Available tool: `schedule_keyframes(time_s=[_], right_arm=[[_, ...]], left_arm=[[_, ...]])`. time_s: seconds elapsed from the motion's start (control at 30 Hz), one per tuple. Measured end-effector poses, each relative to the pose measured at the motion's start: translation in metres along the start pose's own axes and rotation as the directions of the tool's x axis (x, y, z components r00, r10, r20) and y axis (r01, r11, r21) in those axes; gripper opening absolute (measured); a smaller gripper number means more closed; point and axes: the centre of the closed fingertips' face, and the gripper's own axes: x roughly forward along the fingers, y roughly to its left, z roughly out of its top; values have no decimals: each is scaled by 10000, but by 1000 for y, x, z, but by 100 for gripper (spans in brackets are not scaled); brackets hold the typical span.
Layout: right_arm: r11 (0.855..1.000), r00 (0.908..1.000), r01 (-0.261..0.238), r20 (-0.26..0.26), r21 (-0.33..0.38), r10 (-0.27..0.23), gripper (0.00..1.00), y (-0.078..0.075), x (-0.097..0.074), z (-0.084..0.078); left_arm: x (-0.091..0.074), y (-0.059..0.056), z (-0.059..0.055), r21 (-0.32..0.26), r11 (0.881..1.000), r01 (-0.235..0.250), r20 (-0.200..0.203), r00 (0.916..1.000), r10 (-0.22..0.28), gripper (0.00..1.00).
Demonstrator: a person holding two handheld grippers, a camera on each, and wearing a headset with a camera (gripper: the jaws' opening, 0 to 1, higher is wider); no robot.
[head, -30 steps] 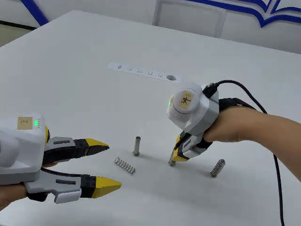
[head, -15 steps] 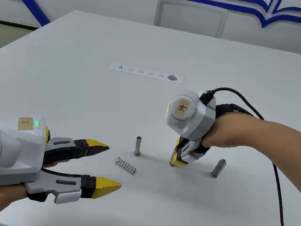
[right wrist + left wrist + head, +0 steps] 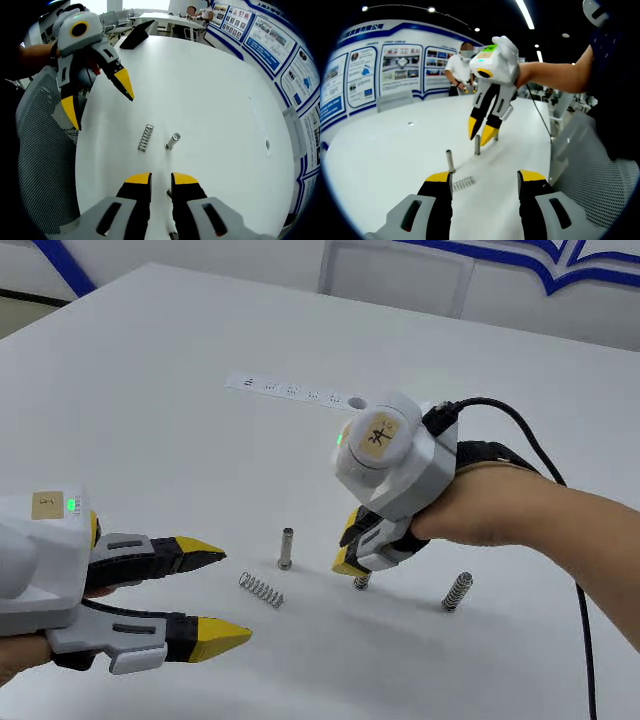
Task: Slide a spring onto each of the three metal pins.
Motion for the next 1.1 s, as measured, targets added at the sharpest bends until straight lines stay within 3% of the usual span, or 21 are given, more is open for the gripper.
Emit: schedule_keyframes(time_s=[0.17,0.3,0.57,0.83,1.1], right_arm=[[9996,9995,-251,181,104,249,15,13,20,9],[9968,9972,-551,533,586,520,15,20,36,17],[9926,9980,-485,449,1114,437,14,23,60,14],[9872,9984,-407,446,1539,342,14,26,73,17],[9841,9993,-270,284,1755,223,11,25,75,11]], left_arm=[[-2,1,1,25,10000,-53,18,10000,53,53],[-5,3,-1,-24,9999,-121,1,9999,121,53],[-6,3,-3,-55,9999,-141,-35,9999,141,53],[-4,2,-4,-45,10000,-67,-63,10000,67,53],[-5,4,-6,-56,9999,-110,-110,9999,109,52]])
